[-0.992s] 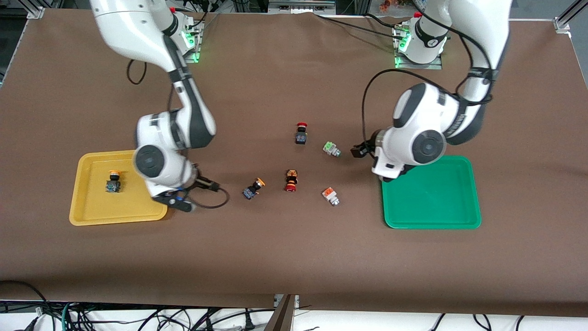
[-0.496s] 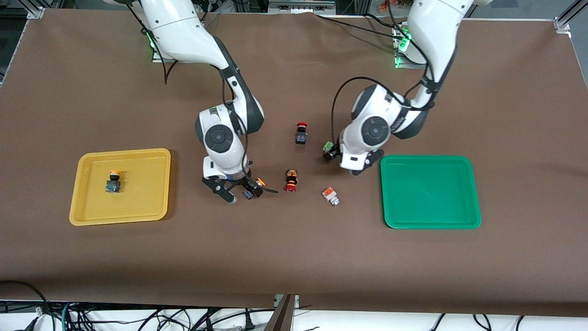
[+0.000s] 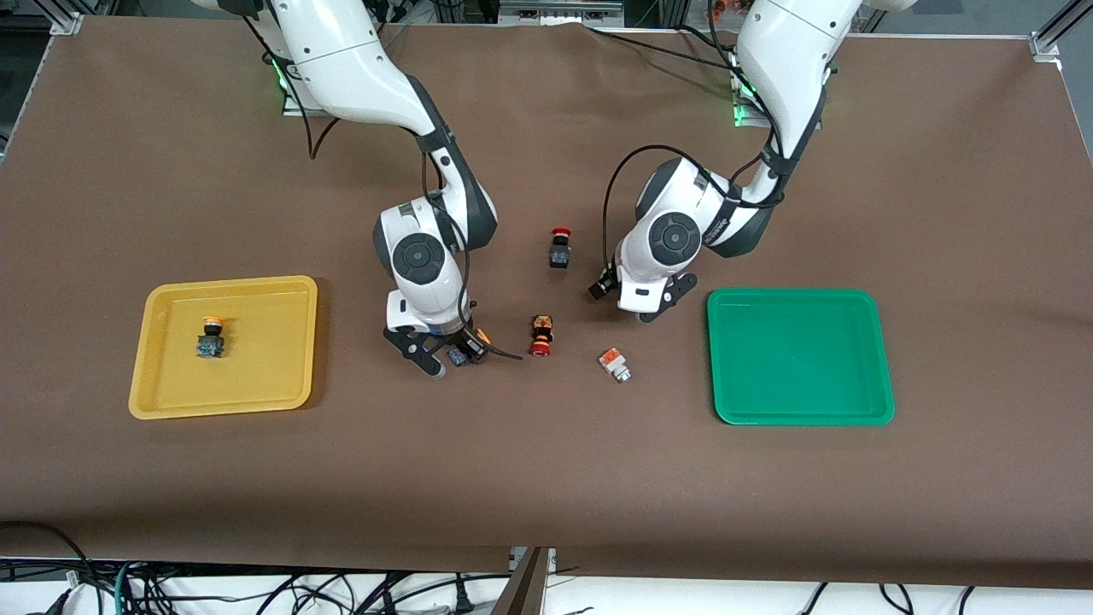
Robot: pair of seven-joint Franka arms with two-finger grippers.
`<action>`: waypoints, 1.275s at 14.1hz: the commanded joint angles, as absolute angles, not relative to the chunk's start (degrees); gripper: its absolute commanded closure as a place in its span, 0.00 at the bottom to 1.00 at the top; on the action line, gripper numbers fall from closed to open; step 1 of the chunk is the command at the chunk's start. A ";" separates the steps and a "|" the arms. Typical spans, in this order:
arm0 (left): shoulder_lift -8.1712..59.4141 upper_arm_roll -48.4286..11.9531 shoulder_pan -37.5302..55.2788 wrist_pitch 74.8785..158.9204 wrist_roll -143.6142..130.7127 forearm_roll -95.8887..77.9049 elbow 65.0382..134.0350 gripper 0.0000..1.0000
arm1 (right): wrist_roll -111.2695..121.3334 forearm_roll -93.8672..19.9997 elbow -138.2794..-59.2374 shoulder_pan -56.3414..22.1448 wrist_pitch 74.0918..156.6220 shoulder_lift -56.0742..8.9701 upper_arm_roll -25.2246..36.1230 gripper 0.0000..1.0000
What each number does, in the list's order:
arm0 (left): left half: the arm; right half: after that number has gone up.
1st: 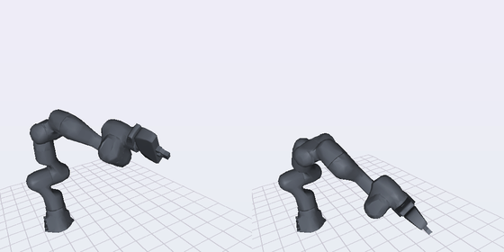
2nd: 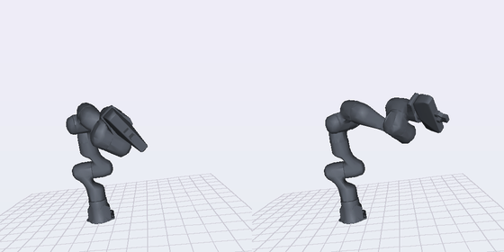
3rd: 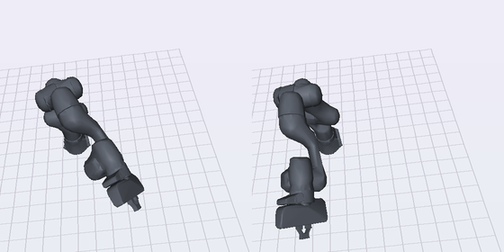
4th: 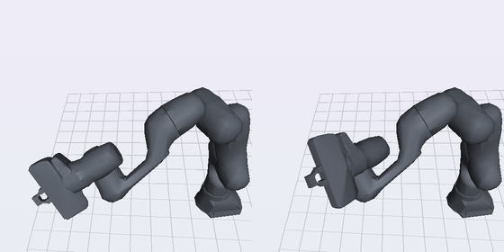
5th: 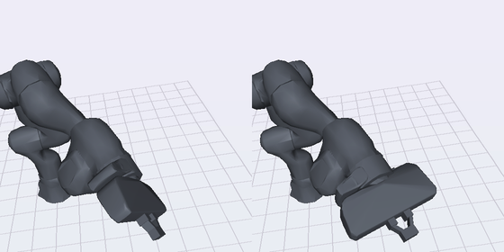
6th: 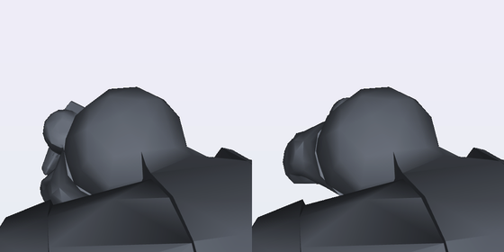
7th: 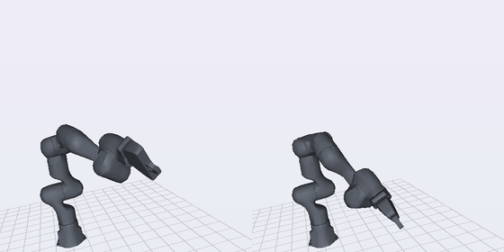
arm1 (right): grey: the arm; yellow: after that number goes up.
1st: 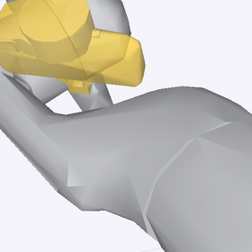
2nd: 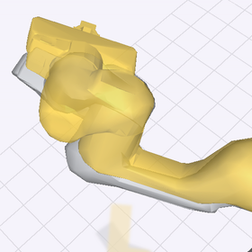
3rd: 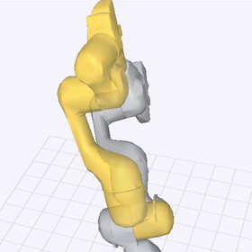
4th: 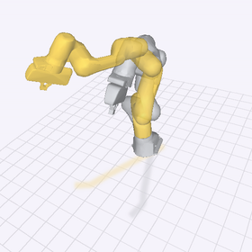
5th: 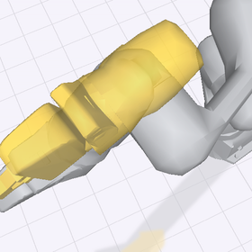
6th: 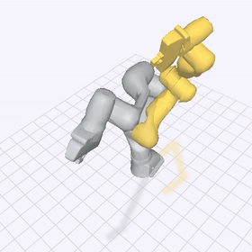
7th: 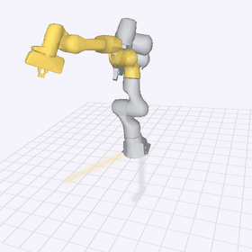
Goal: Place green and yellow buttons in trays
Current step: 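Grasp the green-capped button with the left gripper and carry it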
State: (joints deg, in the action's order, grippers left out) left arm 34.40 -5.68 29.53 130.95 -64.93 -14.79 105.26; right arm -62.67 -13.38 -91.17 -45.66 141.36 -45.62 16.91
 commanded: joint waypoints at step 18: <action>35.33 -4.66 20.77 113.40 -45.56 -0.37 90.81 1.00 | 20.81 -14.41 -92.89 -18.90 116.35 -39.37 25.84 1.00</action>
